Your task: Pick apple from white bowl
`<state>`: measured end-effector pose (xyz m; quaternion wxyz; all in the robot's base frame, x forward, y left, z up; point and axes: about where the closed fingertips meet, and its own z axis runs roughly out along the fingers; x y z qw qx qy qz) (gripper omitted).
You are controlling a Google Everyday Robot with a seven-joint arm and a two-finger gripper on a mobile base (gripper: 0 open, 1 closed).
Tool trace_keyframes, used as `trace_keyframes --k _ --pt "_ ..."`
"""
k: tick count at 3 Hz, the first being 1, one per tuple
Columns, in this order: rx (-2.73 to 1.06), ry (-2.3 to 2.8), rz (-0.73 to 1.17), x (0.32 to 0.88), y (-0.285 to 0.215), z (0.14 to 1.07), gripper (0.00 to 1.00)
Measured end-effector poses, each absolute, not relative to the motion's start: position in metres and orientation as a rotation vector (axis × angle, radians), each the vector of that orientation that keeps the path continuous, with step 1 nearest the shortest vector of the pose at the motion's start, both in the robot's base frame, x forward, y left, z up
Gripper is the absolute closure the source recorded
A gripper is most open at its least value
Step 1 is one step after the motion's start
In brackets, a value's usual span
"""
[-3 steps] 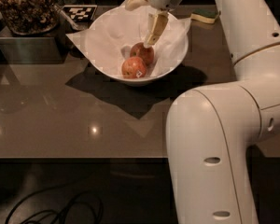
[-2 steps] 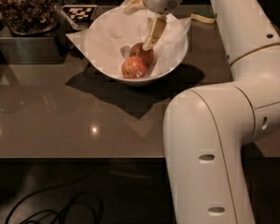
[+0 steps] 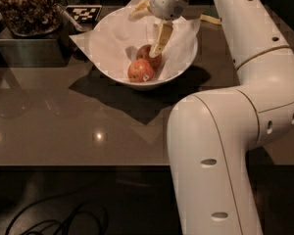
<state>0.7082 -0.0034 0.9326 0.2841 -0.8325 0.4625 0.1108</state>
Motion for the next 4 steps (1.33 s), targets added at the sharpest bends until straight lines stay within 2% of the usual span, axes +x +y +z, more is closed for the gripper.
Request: trace_keyframes --k 4 --pt "-2.310 1.267 0.358 0.708 -0.016 0.884 0.19"
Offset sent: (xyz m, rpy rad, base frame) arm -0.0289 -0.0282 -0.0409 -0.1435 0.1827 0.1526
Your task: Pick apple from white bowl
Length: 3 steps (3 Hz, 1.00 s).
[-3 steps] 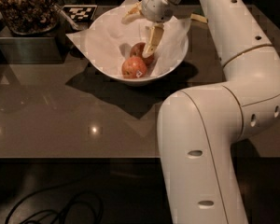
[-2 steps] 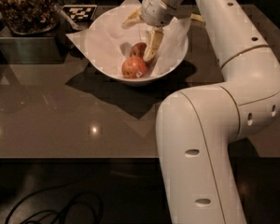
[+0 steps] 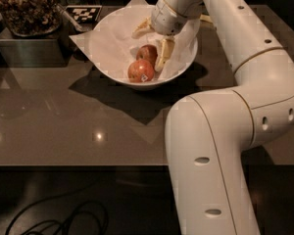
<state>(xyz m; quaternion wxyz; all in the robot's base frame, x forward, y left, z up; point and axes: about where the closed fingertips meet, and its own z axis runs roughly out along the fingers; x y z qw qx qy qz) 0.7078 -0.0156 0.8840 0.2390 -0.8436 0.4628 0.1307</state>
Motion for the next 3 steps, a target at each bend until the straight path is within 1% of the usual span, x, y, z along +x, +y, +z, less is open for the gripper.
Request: trace_keyframes --k 1,2,3 --pt "-2.319 1.290 0.379 0.7045 -0.0221 0.8750 0.18" --pt "-2.331 1.283 0.394 0.7055 -0.0175 0.8679 0.26" --pt "-2.306 1.284 0.405 0.7082 -0.0141 0.8669 0.45"
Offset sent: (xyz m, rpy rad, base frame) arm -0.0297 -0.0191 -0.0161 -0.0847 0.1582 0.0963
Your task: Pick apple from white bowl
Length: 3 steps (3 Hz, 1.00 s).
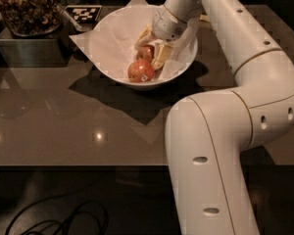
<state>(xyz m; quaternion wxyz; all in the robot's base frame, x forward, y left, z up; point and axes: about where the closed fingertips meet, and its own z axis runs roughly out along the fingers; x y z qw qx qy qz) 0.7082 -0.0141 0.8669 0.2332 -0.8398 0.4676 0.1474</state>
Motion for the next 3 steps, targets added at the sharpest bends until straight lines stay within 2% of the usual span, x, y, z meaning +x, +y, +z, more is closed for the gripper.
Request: trace_keyframes --k 2,3 --pt "-2.183 1.318 0.412 0.716 -0.014 0.880 0.91" --pt "-2.118 1.363 0.426 0.714 -0.018 0.891 1.00"
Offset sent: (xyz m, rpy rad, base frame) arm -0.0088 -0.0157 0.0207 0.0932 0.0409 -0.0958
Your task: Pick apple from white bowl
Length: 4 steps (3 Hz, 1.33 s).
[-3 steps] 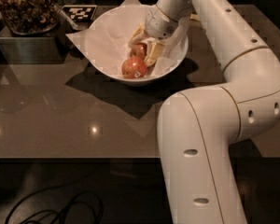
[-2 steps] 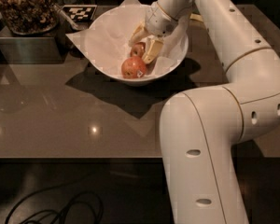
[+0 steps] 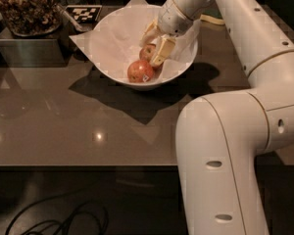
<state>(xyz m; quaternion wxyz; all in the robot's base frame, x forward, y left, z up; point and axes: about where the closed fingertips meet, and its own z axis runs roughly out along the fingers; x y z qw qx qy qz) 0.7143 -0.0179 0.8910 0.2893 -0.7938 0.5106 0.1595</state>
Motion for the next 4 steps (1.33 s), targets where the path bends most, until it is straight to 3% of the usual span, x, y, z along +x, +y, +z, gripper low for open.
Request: trace_keyframes --k 4 --pt "-1.951 1.342 0.511 0.690 -0.017 0.966 1.00"
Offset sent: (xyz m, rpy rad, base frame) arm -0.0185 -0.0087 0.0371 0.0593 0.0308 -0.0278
